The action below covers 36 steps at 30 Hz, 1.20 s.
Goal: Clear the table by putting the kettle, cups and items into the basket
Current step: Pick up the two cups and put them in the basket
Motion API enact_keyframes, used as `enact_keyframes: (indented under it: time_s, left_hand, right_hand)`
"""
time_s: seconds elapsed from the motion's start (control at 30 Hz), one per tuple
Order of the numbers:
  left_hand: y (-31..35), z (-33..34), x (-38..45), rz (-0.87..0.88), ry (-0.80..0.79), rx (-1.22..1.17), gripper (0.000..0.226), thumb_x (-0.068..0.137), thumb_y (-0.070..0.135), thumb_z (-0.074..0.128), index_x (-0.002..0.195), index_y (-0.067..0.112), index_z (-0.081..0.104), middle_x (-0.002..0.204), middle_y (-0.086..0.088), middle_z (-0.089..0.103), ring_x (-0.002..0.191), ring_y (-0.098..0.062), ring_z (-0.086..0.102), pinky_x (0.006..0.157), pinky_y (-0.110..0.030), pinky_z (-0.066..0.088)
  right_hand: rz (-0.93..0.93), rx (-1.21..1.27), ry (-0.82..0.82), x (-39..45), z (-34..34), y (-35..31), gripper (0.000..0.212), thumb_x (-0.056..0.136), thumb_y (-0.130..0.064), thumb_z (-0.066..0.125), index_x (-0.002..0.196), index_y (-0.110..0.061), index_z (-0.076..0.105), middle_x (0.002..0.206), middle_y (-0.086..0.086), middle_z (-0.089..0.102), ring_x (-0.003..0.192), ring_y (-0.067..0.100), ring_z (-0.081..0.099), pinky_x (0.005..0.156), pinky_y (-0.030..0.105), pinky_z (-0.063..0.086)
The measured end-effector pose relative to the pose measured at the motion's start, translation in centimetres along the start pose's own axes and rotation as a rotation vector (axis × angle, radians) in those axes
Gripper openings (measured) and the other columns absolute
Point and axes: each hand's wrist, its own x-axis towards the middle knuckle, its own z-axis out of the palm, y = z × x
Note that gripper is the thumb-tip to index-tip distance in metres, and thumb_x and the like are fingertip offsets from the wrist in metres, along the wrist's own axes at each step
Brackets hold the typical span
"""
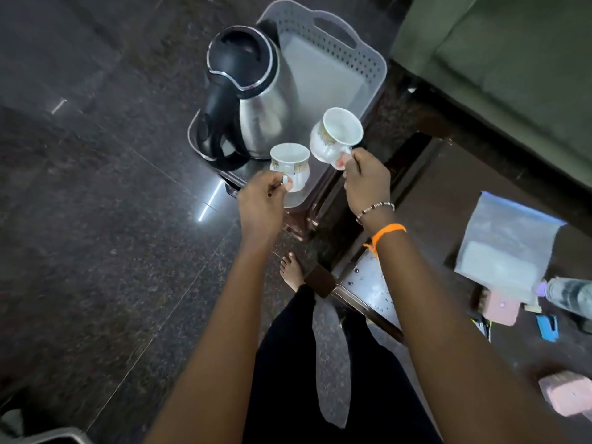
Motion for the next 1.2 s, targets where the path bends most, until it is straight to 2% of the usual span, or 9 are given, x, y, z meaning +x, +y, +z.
enact_keyframes:
  time_s: [0.13, 0.27, 0.37, 0.53, 0.67, 0.73, 0.93, 1.13, 1.2]
  left_hand:
    - [-2.0, -0.2, 2.5, -0.016, -0.049, 0.153, 0.016, 0.085, 0.006, 0.060, 0.098, 0.006, 0.070, 0.099, -0.014, 0.070, 0.090, -0.027, 0.063, 0.071, -0.021, 0.038]
    - [-2.7, -0.2, 3.8, -0.020, -0.098, 0.307, 0.019, 0.087, 0.012, 0.055, 0.101, 0.015, 0.068, 0.101, -0.012, 0.071, 0.097, -0.030, 0.060, 0.078, -0.031, 0.042]
    - [-2.8, -0.5, 4.7, 0.004, -0.075, 0.454, 0.022, 0.089, 0.017, 0.054, 0.107, 0.021, 0.067, 0.104, -0.011, 0.071, 0.106, -0.032, 0.053, 0.088, -0.038, 0.036]
    - [-3.4, -0.8, 4.9, -0.035, -0.081, 0.454, 0.020, 0.088, 0.017, 0.053, 0.101, 0.023, 0.068, 0.100, -0.009, 0.071, 0.106, -0.030, 0.051, 0.082, -0.033, 0.027]
    - [-3.2, 0.1, 4.7, -0.018, -0.165, 0.585, 0.019, 0.084, 0.020, 0.060, 0.099, 0.026, 0.070, 0.100, -0.011, 0.071, 0.111, -0.029, 0.050, 0.088, -0.037, 0.025]
    - [-3.2, 0.2, 4.9, -0.014, -0.243, 0.668, 0.020, 0.083, 0.028, 0.063, 0.101, 0.029, 0.071, 0.105, -0.011, 0.069, 0.115, -0.029, 0.046, 0.090, -0.039, 0.024]
    - [-3.4, 0.4, 4.5, 0.022, -0.295, 0.877, 0.037, 0.092, 0.038, 0.048, 0.119, 0.016, 0.061, 0.131, -0.005, 0.052, 0.123, -0.030, 0.034, 0.098, -0.044, 0.024]
    - [-0.4, 1.1, 0.7, 0.031, -0.063, 0.662, 0.027, 0.087, 0.022, 0.053, 0.111, 0.014, 0.062, 0.126, -0.010, 0.052, 0.117, -0.032, 0.043, 0.094, -0.042, 0.034]
    - [0.4, 2.1, -1.3, 0.077, -0.092, 0.562, 0.023, 0.086, 0.019, 0.052, 0.104, 0.013, 0.064, 0.115, -0.010, 0.059, 0.108, -0.033, 0.049, 0.088, -0.040, 0.038]
  right_hand:
    - [0.101, -0.156, 0.042, 2.8, 3.6, -1.4, 0.029, 0.093, -0.017, 0.044, 0.091, 0.004, 0.063, 0.102, 0.026, 0.066, 0.096, 0.038, 0.059, 0.076, 0.038, 0.040]
    - [0.227, -0.292, 0.050, 4.1, 6.2, -1.5, 0.028, 0.094, -0.024, 0.044, 0.099, -0.004, 0.063, 0.110, 0.020, 0.066, 0.104, 0.039, 0.060, 0.080, 0.039, 0.048]
    - [0.254, -0.369, 0.039, 4.4, 7.3, -1.4, 0.028, 0.094, -0.025, 0.044, 0.102, -0.008, 0.064, 0.111, 0.018, 0.067, 0.104, 0.038, 0.061, 0.080, 0.038, 0.050]
    - [0.243, -0.491, 0.043, 4.7, 7.6, -1.3, 0.025, 0.093, -0.028, 0.047, 0.105, -0.013, 0.064, 0.109, 0.017, 0.068, 0.103, 0.039, 0.063, 0.079, 0.039, 0.051]
    - [0.205, -0.527, 0.049, 4.7, 7.4, -1.0, 0.026, 0.093, -0.023, 0.046, 0.117, -0.015, 0.052, 0.108, 0.016, 0.068, 0.101, 0.040, 0.064, 0.077, 0.041, 0.050]
    - [0.198, -0.529, 0.035, 4.6, 7.2, -0.9, 0.025, 0.091, -0.019, 0.048, 0.114, -0.017, 0.057, 0.109, 0.016, 0.068, 0.101, 0.040, 0.063, 0.078, 0.040, 0.051]
    - [0.186, -0.350, 0.012, 4.0, 5.9, -0.6, 0.016, 0.086, -0.021, 0.054, 0.093, -0.023, 0.068, 0.102, 0.010, 0.072, 0.101, 0.035, 0.064, 0.081, 0.035, 0.051]
    - [0.196, 0.036, 0.053, 0.1, 3.2, 1.7, 0.016, 0.083, -0.011, 0.056, 0.087, -0.015, 0.071, 0.082, 0.006, 0.077, 0.083, 0.019, 0.071, 0.080, 0.029, 0.055]
    - [0.224, 0.107, 0.067, -1.9, 2.1, 3.5, 0.015, 0.083, -0.009, 0.057, 0.086, -0.013, 0.071, 0.079, 0.006, 0.077, 0.072, 0.012, 0.069, 0.075, 0.021, 0.053]
